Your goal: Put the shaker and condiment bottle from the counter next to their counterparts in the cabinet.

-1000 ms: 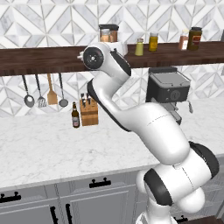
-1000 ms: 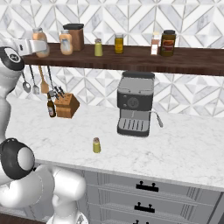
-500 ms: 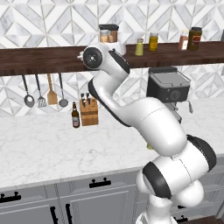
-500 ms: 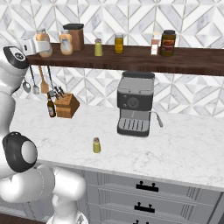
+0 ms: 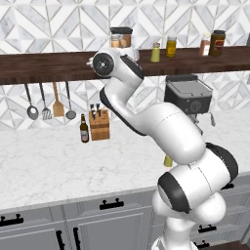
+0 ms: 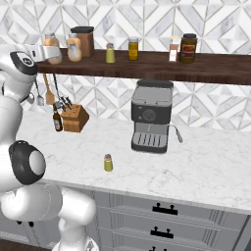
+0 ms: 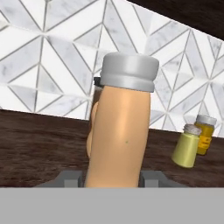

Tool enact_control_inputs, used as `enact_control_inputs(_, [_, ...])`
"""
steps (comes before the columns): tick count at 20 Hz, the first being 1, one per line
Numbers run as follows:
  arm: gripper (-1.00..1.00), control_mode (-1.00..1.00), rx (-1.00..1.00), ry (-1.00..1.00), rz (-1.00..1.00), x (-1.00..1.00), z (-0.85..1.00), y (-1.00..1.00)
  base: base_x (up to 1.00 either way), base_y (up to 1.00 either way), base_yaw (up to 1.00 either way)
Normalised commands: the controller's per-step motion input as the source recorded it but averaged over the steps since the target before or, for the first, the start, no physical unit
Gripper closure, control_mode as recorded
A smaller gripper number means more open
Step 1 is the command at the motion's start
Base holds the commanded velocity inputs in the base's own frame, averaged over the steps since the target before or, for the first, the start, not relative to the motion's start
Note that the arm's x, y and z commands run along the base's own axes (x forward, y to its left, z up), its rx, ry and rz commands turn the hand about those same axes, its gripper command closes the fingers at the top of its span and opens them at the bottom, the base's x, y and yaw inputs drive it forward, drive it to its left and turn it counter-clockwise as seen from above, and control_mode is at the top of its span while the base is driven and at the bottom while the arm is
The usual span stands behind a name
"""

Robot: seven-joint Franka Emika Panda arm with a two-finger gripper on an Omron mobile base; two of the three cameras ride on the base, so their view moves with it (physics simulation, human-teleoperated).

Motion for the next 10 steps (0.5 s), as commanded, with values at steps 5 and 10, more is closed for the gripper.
enact_control_inputs(5, [1.0,-1.0,0.0,0.0,0.0,0.15,-0.07,0.0,0.0,0.0,0.0])
enact_control_inputs(10, [1.0,-1.0,0.0,0.0,0.0,0.17,-0.12,0.0,0.0,0.0,0.0])
